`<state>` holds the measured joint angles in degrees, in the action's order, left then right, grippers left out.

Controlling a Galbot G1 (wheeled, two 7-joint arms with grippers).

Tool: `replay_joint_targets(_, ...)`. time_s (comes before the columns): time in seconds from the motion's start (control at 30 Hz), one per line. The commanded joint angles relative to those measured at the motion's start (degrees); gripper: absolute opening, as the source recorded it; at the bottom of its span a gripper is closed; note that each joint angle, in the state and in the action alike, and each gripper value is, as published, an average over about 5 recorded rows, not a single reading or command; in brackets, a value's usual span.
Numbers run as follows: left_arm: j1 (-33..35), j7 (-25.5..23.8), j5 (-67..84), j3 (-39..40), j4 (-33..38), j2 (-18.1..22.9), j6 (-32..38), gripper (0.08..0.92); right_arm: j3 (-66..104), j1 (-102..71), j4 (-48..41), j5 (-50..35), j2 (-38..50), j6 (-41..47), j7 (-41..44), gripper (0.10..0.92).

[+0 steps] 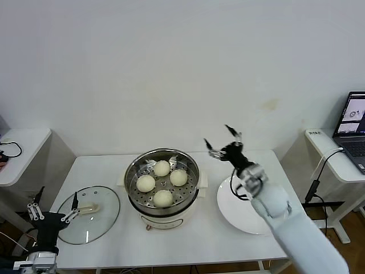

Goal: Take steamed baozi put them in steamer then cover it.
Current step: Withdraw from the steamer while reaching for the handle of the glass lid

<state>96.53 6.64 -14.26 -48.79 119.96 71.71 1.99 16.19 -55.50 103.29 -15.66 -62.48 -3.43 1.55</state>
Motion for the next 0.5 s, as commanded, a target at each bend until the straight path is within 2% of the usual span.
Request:
replay_joint_targets(0.03, -1.4, 1.8, -25.8, 0.0, -10.3, -4.3, 4.5, 0.823, 30.2, -28.2, 6.2, 5.1, -19.1, -7.0, 7.5, 0.823)
replay_joint_targets(0.13, -2.5, 6.6, -42.8, -1.0, -15.4, -6.8, 9.0, 0.823, 32.7, -31.5, 6.5, 5.2, -19.7, -7.3, 7.1, 0.823)
replay_joint_targets(0.23, -2.5, 10.3, -55.0, -0.7, -18.7, -7.6, 11.6, 0.823, 35.2, -34.0, 6.1, 5.4, -19.3, -7.8, 6.9, 0.823)
replay_joint_targets(0.37, -1.3, 10.7, -60.6, 1.4, -20.3, -8.1, 10.7, 0.823, 37.3, -35.6, 5.7, 4.3, -19.2, -7.6, 6.3, 0.822)
replay_joint_targets(0.5, -3.0, 10.0, -63.2, 3.2, -24.1, -8.9, 9.7, 0.823, 36.9, -36.3, 5.7, 2.0, -19.2, -6.6, 6.0, 0.823)
